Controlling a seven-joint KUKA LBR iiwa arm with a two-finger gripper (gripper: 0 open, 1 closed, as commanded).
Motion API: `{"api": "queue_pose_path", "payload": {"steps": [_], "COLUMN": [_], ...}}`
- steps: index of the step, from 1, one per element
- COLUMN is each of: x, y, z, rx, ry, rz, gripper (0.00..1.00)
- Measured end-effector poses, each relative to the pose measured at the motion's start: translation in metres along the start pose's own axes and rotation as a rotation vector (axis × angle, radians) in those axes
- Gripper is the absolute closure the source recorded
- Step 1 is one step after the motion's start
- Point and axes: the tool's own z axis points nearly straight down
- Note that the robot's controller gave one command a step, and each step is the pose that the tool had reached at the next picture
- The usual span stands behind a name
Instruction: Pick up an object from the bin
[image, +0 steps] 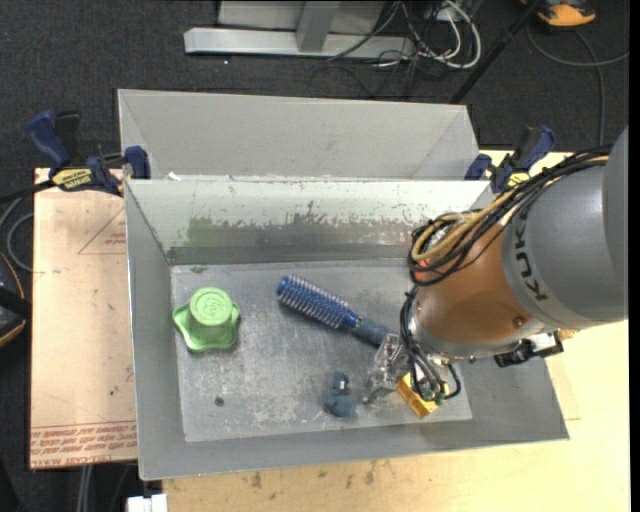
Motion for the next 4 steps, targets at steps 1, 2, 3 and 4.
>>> {"api": "queue_pose_path", "payload": {"steps": [1,2,3,4], "x": [0.002,0.015,0.016,0.009], "y": [0.000,0.045,0.046,0.043], "z": [0.002,0.002,0.001,-0.135], "rx": [0.001,0.001,0.000,0.000], "ry": [0.004,-0.007,-0.001,-0.006], "rz": [0.000,-0.221,-0.222,-0.242], "gripper": [0.00,0.00,1.00,1.00]}}
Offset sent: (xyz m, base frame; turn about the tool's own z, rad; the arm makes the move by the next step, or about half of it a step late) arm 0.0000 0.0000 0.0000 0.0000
